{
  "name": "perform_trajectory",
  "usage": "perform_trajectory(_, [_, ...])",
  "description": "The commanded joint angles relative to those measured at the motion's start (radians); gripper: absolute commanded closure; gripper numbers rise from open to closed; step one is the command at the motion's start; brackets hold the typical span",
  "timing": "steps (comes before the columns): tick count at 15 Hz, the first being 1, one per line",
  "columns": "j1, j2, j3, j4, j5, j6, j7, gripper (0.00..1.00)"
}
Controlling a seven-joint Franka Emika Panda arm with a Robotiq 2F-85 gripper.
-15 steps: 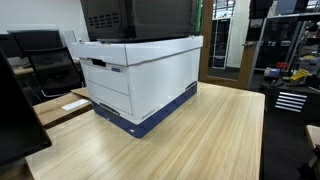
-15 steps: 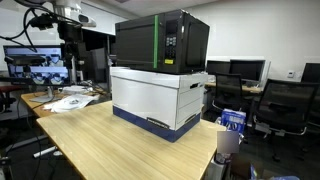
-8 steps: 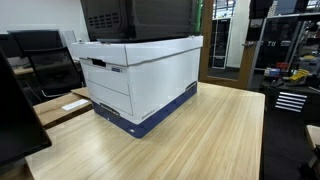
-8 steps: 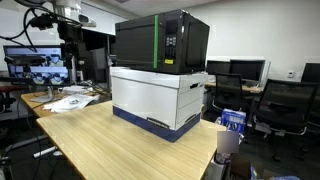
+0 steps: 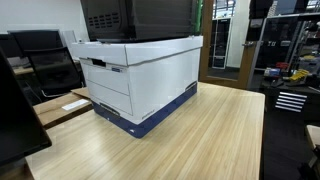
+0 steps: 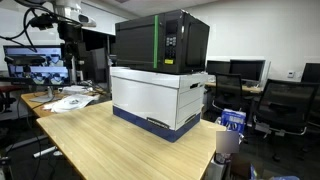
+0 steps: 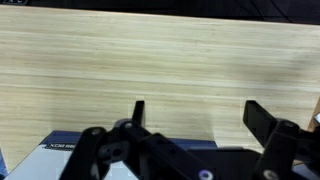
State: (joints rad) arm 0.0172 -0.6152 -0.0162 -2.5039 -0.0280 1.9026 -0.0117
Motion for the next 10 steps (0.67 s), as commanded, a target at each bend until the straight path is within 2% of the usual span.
perform_trajectory(1, [-0.006,0.000,0.005,0.002,0.003,-0.002,-0.003,0.00])
perform_trajectory(6, [-0.024,0.041,-0.002,0.005,-0.028,0.066,-0.006,0.00])
perform_trajectory(10, [-0.043,0.074,-0.015,-0.004,-0.064,0.195,-0.018,0.00])
